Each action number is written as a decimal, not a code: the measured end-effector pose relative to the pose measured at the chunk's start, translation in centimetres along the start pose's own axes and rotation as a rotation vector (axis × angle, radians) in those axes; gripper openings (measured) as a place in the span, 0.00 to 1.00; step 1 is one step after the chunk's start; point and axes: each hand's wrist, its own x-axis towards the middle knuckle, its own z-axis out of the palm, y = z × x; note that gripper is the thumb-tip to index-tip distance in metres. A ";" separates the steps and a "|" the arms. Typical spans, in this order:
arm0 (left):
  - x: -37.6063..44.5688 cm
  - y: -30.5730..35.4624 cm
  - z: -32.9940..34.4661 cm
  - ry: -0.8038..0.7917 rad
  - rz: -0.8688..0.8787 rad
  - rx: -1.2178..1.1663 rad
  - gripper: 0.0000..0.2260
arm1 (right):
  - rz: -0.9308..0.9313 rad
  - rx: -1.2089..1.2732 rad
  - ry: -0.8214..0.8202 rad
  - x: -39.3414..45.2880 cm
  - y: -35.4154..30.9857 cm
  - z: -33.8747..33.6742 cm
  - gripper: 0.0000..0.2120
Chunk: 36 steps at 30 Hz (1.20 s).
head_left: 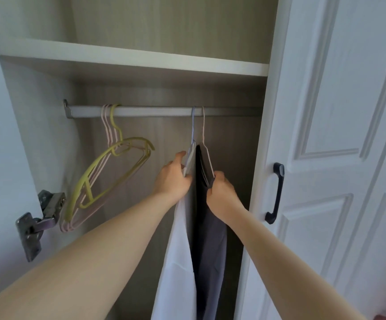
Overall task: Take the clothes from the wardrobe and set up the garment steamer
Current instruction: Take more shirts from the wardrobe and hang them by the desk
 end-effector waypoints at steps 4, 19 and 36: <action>2.2 0.7 0.2 -0.003 -0.155 -0.135 0.24 | 0.117 0.127 -0.039 1.6 -0.7 -0.8 0.18; 7.5 3.5 1.1 0.003 -0.494 -0.754 0.12 | 0.275 0.541 0.104 7.4 -2.7 -1.4 0.09; 5.9 4.0 -0.8 0.315 -0.140 -0.700 0.15 | 0.109 0.499 0.407 5.8 -2.9 -0.4 0.10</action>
